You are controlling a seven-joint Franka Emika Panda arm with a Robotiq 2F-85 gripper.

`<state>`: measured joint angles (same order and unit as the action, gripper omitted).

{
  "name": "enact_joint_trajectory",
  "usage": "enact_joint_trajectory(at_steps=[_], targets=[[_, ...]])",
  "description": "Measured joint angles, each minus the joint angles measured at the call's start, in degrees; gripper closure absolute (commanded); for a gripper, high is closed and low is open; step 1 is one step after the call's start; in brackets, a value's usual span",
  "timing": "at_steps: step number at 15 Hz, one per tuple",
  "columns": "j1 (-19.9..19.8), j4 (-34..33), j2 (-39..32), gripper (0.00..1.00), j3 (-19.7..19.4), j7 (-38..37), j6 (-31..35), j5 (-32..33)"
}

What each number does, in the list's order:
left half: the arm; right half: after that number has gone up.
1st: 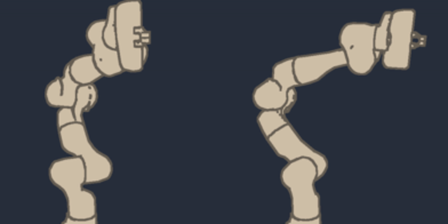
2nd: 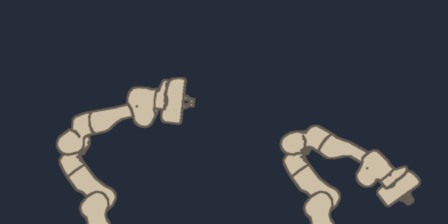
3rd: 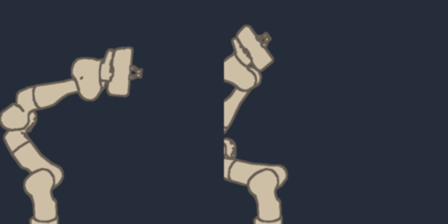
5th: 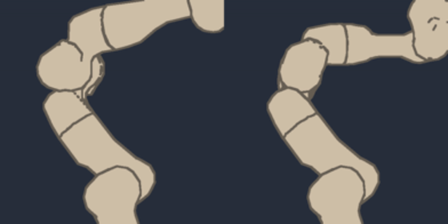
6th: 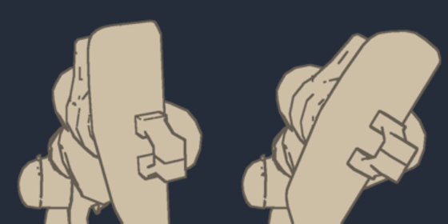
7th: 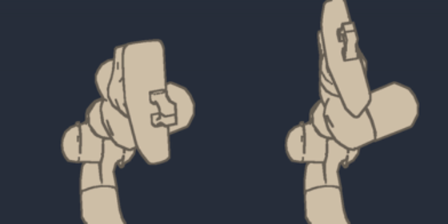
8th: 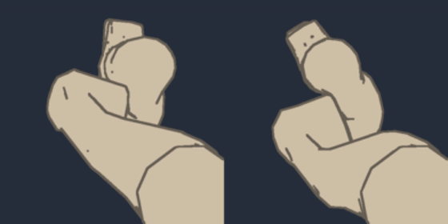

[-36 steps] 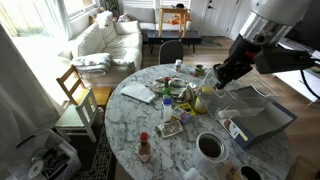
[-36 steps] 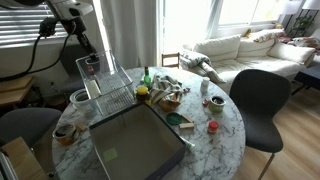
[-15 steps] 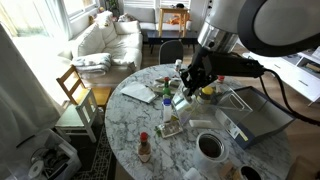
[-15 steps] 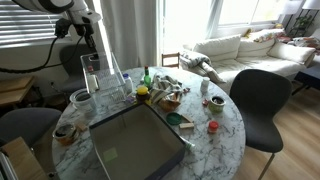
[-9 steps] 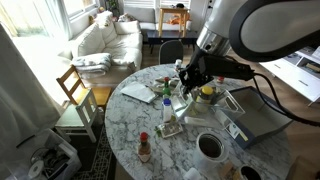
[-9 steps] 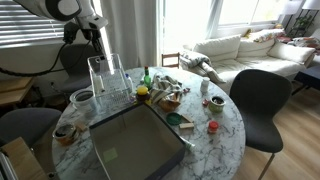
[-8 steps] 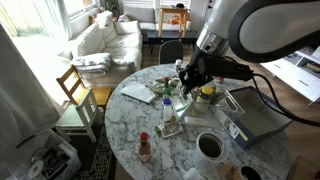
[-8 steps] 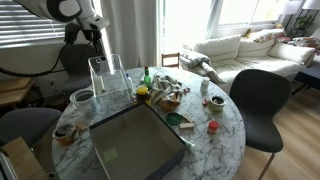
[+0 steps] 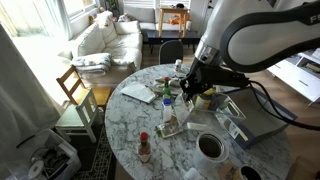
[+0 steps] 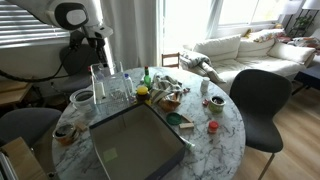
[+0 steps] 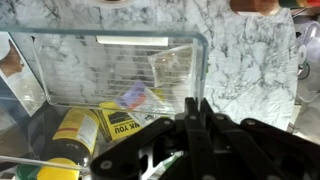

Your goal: Remove the clear box from the blue box, then move the clear cup to the left

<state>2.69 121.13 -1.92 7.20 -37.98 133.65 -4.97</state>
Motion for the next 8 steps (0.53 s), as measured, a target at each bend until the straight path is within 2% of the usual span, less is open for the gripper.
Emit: enact_joint_trajectory(at_steps=[8], targets=[[0.46, 1.05, -2.85, 0.99, -0.50, 0.00, -0.82, 0.12]])
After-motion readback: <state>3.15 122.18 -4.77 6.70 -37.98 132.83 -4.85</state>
